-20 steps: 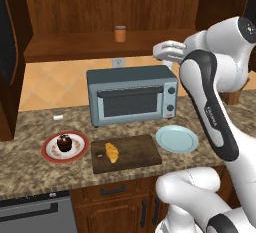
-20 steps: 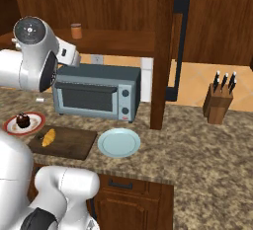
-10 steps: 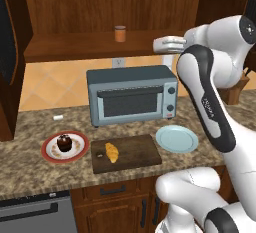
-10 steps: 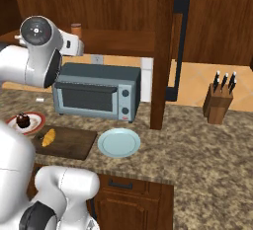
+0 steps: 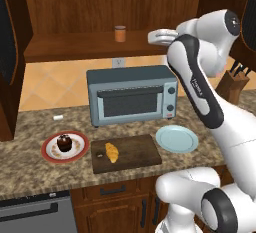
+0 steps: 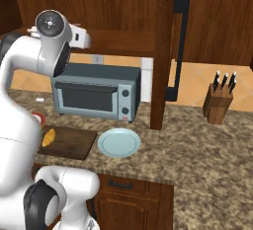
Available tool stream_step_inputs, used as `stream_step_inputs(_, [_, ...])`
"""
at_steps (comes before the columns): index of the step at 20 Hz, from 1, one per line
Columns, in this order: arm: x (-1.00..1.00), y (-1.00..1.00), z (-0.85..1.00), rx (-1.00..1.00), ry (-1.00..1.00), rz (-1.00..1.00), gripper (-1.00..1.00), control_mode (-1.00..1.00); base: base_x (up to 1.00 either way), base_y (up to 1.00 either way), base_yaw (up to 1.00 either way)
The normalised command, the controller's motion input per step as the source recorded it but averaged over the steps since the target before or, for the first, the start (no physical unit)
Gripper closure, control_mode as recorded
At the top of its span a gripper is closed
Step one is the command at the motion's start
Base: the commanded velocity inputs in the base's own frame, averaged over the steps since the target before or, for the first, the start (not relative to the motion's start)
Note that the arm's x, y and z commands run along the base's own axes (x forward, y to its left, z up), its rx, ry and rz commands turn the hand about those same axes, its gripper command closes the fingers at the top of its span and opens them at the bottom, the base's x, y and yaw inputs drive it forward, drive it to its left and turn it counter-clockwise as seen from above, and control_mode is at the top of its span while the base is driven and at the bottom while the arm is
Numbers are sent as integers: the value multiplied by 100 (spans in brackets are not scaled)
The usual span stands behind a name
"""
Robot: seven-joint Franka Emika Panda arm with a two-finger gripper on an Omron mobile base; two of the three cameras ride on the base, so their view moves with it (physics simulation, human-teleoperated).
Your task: From the different types of pastries on the counter, select a croissant and place it on the cutting board. Then retrieve a jar of jam from the cabinet and place it alongside the croissant on the cutting board.
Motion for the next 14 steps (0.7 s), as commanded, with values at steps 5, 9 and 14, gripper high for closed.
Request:
stream_step_inputs(5, [66, 7, 0, 0, -9, 15, -100, -100, 0, 0, 0])
stream_step_inputs(9, [54, 12, -4, 0, -13, 27, -100, -100, 0, 0, 0])
stream_step_inputs(14, [76, 0, -12, -1, 0, 11, -100, -100, 0, 0, 0])
